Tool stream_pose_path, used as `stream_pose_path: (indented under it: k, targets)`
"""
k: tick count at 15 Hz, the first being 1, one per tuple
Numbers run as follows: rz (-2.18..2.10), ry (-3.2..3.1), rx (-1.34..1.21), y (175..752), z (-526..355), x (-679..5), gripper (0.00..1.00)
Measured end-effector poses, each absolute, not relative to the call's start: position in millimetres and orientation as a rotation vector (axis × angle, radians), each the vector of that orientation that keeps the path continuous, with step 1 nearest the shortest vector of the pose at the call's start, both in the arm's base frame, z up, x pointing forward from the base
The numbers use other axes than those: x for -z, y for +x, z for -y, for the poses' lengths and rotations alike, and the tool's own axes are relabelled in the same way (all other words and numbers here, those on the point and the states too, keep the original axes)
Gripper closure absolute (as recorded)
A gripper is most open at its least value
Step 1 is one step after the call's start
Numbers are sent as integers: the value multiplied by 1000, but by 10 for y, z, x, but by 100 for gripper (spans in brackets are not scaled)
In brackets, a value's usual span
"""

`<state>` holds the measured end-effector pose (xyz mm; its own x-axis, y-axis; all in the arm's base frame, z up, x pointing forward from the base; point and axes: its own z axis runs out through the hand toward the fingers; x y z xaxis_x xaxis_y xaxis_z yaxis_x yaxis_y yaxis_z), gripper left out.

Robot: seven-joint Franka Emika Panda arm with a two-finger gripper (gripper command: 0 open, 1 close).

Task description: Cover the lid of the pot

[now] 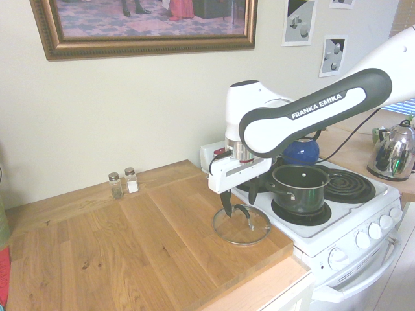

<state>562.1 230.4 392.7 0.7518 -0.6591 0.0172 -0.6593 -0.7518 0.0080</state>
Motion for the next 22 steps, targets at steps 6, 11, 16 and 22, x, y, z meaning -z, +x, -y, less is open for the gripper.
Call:
stream_pose_path:
  k: [6,11,16,22]
  targets:
    - [1115,2917,-16,5659,-2262,-3780,100]
    - [1119,2922,-20,5692,-2265,-3686,100]
    - [1120,2923,-27,5696,-2270,-3696,100]
    - [1127,2918,-41,5687,-2297,-3727,100]
